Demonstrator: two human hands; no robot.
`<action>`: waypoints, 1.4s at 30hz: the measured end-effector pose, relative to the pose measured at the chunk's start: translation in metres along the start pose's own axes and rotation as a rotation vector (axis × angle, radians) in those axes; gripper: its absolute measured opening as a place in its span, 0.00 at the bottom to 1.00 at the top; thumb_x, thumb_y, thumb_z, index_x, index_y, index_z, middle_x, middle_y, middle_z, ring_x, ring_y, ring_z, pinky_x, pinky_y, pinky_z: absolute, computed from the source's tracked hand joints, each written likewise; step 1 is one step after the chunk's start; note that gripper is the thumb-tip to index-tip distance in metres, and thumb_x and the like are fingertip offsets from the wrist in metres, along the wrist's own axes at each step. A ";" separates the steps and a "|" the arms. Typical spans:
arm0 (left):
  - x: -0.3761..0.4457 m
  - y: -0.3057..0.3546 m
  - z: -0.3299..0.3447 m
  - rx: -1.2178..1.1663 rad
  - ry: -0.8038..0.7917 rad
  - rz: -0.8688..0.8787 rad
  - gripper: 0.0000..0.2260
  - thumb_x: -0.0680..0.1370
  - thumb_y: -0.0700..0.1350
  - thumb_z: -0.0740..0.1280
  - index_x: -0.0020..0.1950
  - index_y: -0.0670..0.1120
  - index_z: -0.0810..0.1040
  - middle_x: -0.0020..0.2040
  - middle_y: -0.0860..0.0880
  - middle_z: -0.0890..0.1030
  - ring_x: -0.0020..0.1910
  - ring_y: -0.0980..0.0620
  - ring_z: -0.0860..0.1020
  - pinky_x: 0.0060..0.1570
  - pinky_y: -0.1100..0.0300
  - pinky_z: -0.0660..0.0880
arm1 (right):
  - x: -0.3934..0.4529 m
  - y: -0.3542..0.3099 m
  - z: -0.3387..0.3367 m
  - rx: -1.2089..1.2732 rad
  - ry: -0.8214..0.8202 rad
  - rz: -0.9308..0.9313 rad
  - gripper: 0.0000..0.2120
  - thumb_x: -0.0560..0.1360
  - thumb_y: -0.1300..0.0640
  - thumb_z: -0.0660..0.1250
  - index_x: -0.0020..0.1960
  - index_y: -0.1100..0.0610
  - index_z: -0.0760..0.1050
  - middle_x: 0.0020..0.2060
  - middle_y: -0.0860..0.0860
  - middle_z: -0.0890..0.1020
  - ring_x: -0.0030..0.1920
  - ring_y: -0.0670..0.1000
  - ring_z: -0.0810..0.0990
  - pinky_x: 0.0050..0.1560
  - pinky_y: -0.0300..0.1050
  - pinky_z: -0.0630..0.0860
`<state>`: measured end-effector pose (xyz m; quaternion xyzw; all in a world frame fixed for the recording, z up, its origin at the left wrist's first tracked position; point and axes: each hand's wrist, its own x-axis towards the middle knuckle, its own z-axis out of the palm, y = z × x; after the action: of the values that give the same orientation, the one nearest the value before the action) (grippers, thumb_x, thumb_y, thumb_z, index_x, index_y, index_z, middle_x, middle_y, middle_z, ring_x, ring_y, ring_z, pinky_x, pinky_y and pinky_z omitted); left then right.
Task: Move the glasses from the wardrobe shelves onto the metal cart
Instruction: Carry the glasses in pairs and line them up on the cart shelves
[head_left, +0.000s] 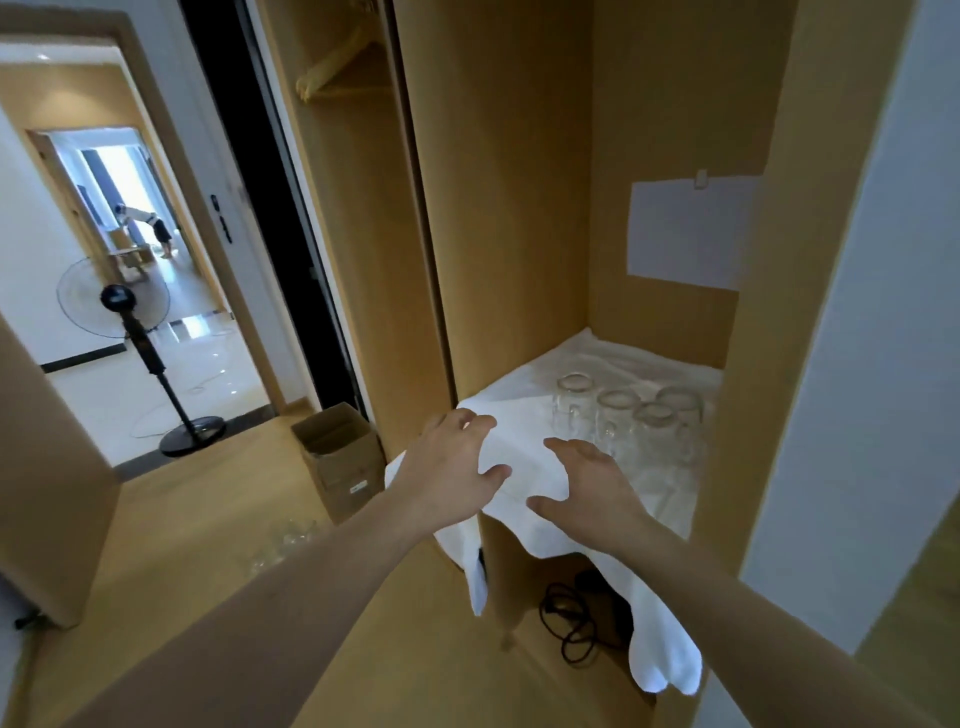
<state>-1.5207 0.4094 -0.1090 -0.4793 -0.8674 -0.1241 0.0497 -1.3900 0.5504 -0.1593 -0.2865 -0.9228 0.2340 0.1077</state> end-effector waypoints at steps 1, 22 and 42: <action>0.010 -0.003 0.004 -0.004 -0.010 0.024 0.28 0.80 0.61 0.65 0.78 0.53 0.66 0.77 0.51 0.67 0.74 0.47 0.66 0.69 0.51 0.69 | 0.008 0.003 0.001 0.005 0.002 0.020 0.39 0.75 0.40 0.69 0.80 0.49 0.58 0.76 0.51 0.66 0.75 0.56 0.64 0.73 0.50 0.66; 0.232 -0.089 0.075 -0.183 -0.157 0.522 0.29 0.79 0.60 0.67 0.76 0.50 0.68 0.72 0.48 0.71 0.70 0.45 0.68 0.67 0.49 0.69 | 0.146 0.016 0.040 -0.018 0.238 0.513 0.33 0.62 0.33 0.62 0.66 0.40 0.70 0.59 0.45 0.78 0.61 0.53 0.77 0.60 0.51 0.77; 0.336 -0.027 0.143 -0.278 -0.371 0.581 0.31 0.75 0.59 0.71 0.75 0.50 0.70 0.70 0.45 0.73 0.67 0.40 0.72 0.65 0.49 0.72 | 0.161 0.084 -0.014 -0.183 0.268 0.822 0.37 0.75 0.40 0.69 0.79 0.49 0.60 0.75 0.53 0.65 0.73 0.58 0.64 0.71 0.53 0.67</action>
<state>-1.7189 0.7085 -0.1827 -0.7219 -0.6644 -0.1327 -0.1408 -1.4761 0.7098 -0.1776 -0.6660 -0.7269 0.1354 0.0986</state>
